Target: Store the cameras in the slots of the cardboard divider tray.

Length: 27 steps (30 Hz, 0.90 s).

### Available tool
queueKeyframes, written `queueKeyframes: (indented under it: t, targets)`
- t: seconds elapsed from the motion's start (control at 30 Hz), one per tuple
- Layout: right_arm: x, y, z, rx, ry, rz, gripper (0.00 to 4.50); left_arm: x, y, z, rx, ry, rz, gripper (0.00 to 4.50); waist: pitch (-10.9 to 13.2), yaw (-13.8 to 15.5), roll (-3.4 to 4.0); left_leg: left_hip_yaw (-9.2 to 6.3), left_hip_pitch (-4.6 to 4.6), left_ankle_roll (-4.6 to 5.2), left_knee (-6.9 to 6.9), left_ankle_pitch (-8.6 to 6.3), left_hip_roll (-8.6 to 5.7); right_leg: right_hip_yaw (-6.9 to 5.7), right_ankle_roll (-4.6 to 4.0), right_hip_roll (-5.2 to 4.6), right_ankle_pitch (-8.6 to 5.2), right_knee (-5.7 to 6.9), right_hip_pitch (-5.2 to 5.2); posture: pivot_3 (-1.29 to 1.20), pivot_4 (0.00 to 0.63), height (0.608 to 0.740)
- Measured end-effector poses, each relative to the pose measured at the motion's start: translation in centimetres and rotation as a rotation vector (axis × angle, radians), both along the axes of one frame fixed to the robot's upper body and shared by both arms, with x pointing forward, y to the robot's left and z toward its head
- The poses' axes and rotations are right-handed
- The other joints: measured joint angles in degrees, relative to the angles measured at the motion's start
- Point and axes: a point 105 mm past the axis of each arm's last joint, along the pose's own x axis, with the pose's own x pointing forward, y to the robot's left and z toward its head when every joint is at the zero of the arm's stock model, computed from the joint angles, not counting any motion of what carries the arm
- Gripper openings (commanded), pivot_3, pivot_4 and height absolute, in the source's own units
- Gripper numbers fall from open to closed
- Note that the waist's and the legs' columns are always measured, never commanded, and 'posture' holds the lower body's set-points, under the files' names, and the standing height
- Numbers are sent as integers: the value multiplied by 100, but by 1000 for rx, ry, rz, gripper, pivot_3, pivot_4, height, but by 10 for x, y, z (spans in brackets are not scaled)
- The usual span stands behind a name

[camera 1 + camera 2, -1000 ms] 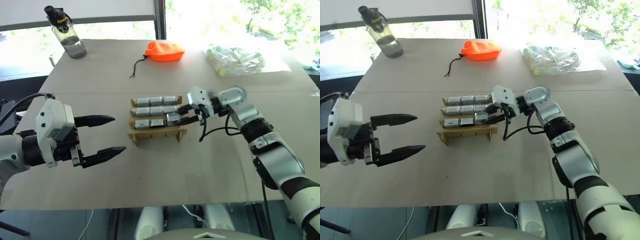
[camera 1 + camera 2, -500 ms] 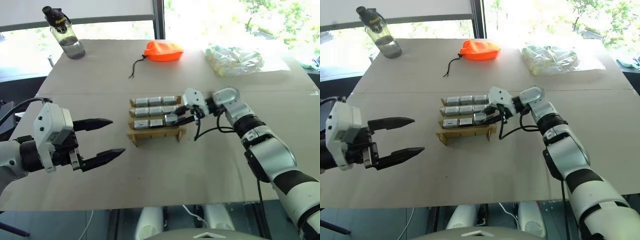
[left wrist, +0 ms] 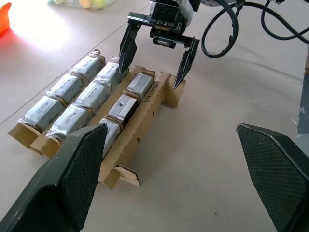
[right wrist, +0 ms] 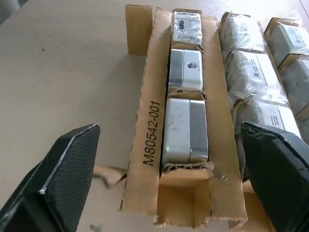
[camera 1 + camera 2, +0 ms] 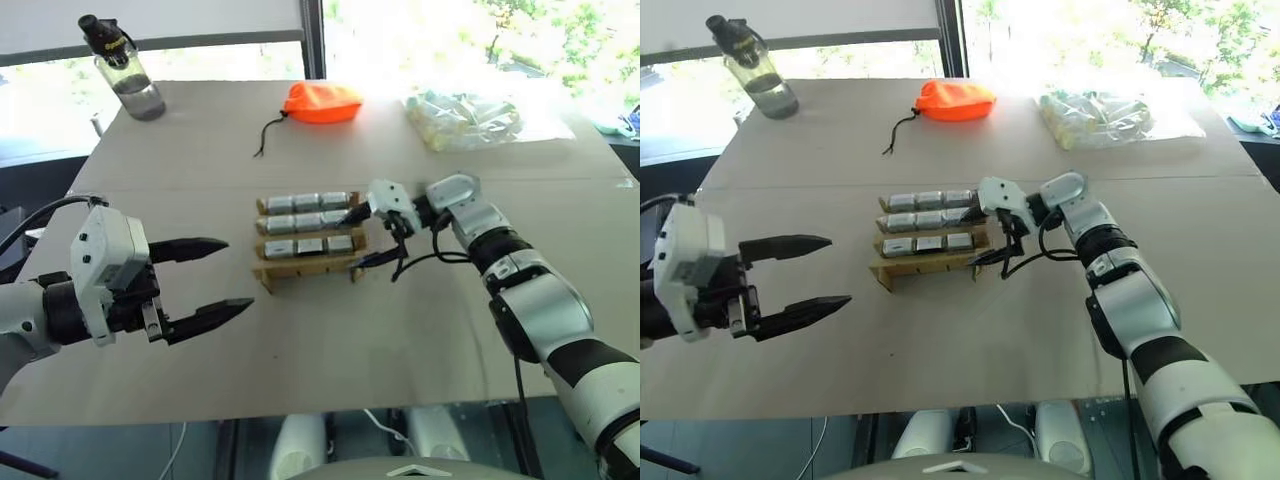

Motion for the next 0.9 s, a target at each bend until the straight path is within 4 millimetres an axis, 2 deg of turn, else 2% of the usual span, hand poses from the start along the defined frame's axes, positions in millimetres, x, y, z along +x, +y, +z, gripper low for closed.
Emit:
queueKeyframes:
  t: [0.1, 0.23, 0.3, 0.33, 0.4, 0.47, 0.53, 0.63, 0.8, 0.9]
  targets:
    - [-1, -21, 16, 66, -19, -36, 4419, 0, -1, -4, -8, 10, 7, 4500, 1, 16, 1, -16, -4, -1, -1, 0, -1, -12, 0, -5, 0, -6, 5, 0, 150, 740]
    - [-16, -54, 16, 147, 9, -114, 4419, 2, -3, -23, -81, 18, 58, 4500, 0, 33, 14, -22, -12, -2, -15, -1, -2, -10, 1, -11, 0, -23, 6, 0, 150, 740]
    - [-26, -79, 4, 181, 43, -213, 4419, 3, -9, -43, -171, 37, 101, 4500, -1, 100, 16, -22, -18, -2, -15, -2, -4, -10, 1, -10, 0, -31, 5, 0, 150, 740]
    - [-34, -102, -9, 217, 69, -339, 4419, 2, -15, -62, -221, 61, 129, 4500, -1, 119, 15, -25, -24, -2, -14, -2, -3, -12, 1, -9, 1, -35, 4, 0, 150, 740]
    - [-37, -109, -14, 232, 79, -385, 4419, 1, -17, -68, -223, 62, 134, 4500, -1, 124, 15, -14, -12, -2, -12, -2, -3, -9, 1, -6, 0, -26, 4, 0, 150, 740]
    - [-51, -128, -26, 244, 52, -506, 4419, 1, -19, -79, -188, 11, 157, 4500, -16, 150, 27, -6, 22, 2, -12, -3, -2, -7, -12, 3, -9, -16, 29, 0, 150, 740]
    - [-67, -149, -49, 227, 84, -627, 4419, 2, -15, -98, -205, 31, 225, 4500, -22, 209, 27, -12, 20, 5, -8, -3, -5, -10, -21, 22, -16, -18, 32, 0, 150, 740]
    - [-86, -168, -79, 227, 147, -777, 4419, 10, -10, -114, -258, -17, 343, 4500, -21, 270, 26, 0, 19, 32, 4, -17, -4, 5, -21, 27, -16, -17, 31, 0, 150, 740]
    - [-89, -181, -77, 281, 35, -912, 4419, 7, -9, -130, -237, -42, 371, 4500, -32, 216, 7, 10, 29, 37, 4, -18, 4, 17, -20, 39, -17, -11, 28, 0, 150, 740]
    - [-96, -191, -83, 272, 10, -970, 4419, 6, -2, -137, -223, -52, 390, 4500, -40, 248, -4, -1, 21, 37, -1, -19, 7, 12, -22, 44, -17, -12, 22, 0, 150, 740]
